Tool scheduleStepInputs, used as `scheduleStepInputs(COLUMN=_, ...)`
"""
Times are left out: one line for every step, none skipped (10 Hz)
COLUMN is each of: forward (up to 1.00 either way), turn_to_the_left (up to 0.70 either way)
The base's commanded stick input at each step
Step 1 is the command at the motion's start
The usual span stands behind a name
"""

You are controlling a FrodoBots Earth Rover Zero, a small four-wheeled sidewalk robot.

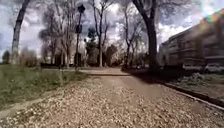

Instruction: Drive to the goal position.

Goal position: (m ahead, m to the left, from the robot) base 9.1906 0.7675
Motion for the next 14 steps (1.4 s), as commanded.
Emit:
scheduleStepInputs(forward=0.70, turn_to_the_left=0.00)
scheduleStepInputs(forward=0.70, turn_to_the_left=0.00)
scheduleStepInputs(forward=0.70, turn_to_the_left=0.00)
scheduleStepInputs(forward=0.70, turn_to_the_left=0.00)
scheduleStepInputs(forward=0.70, turn_to_the_left=0.00)
scheduleStepInputs(forward=0.70, turn_to_the_left=0.00)
scheduleStepInputs(forward=0.70, turn_to_the_left=0.00)
scheduleStepInputs(forward=0.70, turn_to_the_left=0.00)
scheduleStepInputs(forward=0.70, turn_to_the_left=0.00)
scheduleStepInputs(forward=0.70, turn_to_the_left=0.00)
scheduleStepInputs(forward=0.70, turn_to_the_left=0.00)
scheduleStepInputs(forward=0.70, turn_to_the_left=0.00)
scheduleStepInputs(forward=0.70, turn_to_the_left=0.00)
scheduleStepInputs(forward=0.70, turn_to_the_left=0.00)
